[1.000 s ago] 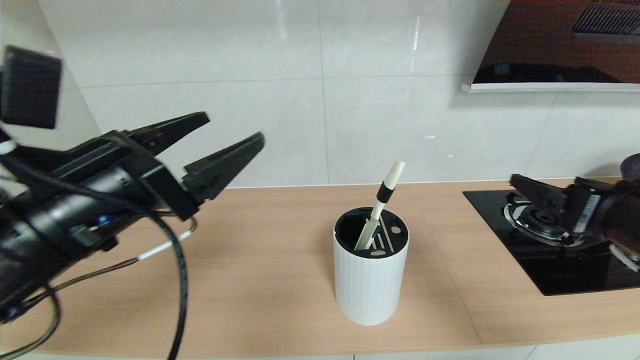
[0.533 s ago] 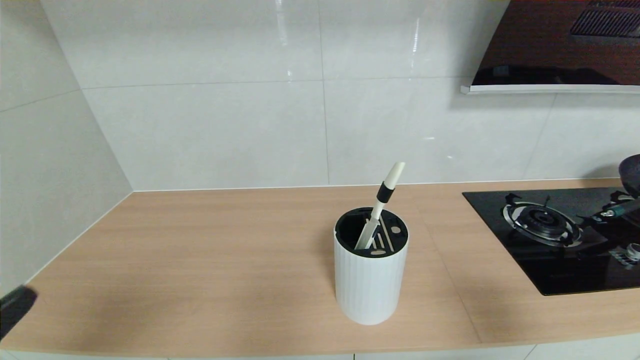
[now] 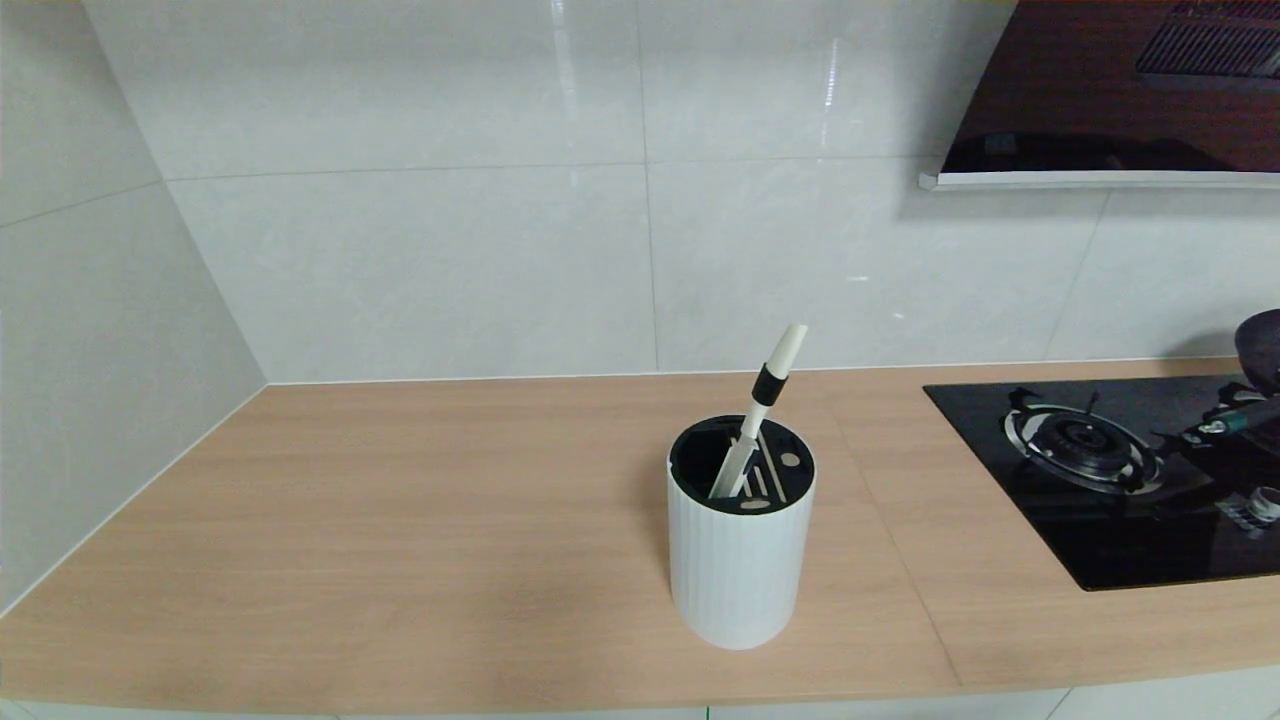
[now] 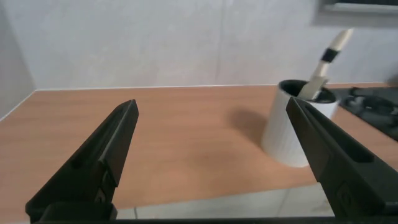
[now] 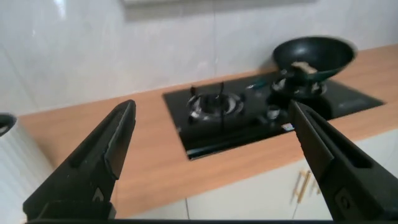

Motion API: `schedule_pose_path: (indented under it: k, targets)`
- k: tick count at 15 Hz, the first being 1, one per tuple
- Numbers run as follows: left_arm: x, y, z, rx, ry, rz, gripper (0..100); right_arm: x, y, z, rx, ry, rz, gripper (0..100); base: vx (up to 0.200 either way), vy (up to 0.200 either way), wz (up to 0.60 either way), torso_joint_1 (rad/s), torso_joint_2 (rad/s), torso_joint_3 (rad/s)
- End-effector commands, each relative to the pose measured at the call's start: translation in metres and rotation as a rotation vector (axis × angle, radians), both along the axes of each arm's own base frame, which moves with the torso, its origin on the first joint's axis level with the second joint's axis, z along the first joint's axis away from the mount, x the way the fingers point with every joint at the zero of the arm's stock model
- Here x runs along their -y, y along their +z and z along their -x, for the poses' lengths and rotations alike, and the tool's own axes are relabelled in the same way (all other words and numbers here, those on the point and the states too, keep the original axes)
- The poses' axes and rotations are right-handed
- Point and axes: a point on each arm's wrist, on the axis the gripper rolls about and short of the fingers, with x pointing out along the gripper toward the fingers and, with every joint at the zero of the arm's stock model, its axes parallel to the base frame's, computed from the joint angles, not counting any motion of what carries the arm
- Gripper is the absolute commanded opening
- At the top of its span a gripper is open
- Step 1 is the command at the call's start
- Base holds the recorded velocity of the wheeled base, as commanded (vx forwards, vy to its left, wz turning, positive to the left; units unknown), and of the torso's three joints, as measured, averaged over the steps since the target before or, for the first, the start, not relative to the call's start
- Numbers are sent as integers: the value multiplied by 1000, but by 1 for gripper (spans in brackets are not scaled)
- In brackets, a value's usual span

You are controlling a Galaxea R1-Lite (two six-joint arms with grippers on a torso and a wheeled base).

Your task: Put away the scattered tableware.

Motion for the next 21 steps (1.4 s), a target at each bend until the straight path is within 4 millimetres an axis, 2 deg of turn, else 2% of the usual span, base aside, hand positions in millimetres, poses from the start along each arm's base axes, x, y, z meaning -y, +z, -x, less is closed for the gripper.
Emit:
schedule_pose_path:
  k: [1, 3, 5, 6, 8, 11, 13, 15, 21]
  targets:
    - [1, -22, -1, -9, 36, 2, 100, -1, -15, 0, 4, -16, 0, 100, 0, 0, 0, 0, 0, 0]
    - [0, -36, -9, -37, 64, 16, 100, -1, -29, -7, -35, -11, 2, 100, 0, 0, 0, 0, 0, 0]
    - [1, -60, -19, -81, 43, -6, 100, -1, -48, -14, -47, 26, 42, 100, 0, 0, 0, 0, 0, 0]
    - [1, -63, -19, -96, 22, -12, 100, -2, -63, -18, -82, 85, 51, 100, 0, 0, 0, 0, 0, 0]
    - [1, -63, -19, -97, 21, -16, 100, -3, -77, -23, -122, 120, 49, 100, 0, 0, 0, 0, 0, 0]
    - [-2, -69, -19, -156, 171, -128, 100, -7, -77, -23, -119, 282, 58, 100, 0, 0, 0, 0, 0, 0]
    - [-2, -68, -19, -142, 176, -123, 100, -9, -77, -23, -125, 378, 101, 100, 0, 0, 0, 0, 0, 0]
    - [-2, -67, -19, -139, 162, -65, 100, -9, -77, -23, -130, 390, 107, 100, 0, 0, 0, 0, 0, 0]
    - [-2, -68, -19, -140, 164, -68, 100, -7, -82, -23, -156, 328, 18, 100, 0, 0, 0, 0, 0, 0]
